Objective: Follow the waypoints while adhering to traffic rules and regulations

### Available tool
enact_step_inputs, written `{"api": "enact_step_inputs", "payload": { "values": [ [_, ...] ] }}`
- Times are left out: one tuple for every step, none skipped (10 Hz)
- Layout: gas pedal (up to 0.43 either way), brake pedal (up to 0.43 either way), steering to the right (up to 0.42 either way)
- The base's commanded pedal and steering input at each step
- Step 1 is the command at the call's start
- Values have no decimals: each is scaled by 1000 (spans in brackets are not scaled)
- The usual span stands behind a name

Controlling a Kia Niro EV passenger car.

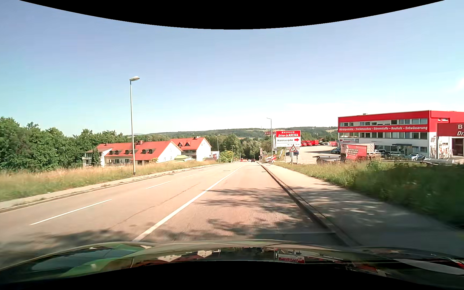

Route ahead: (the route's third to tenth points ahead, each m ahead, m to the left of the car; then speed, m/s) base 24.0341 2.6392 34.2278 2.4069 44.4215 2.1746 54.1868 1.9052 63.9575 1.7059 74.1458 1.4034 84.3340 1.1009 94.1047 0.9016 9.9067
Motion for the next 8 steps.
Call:
{"api": "enact_step_inputs", "payload": {
  "values": [
    [79, 0, 17],
    [79, 0, 17],
    [79, 0, 17],
    [79, 0, 17],
    [67, 0, 15],
    [67, 0, 12],
    [67, 0, 10],
    [67, 0, 8]
  ]
}}
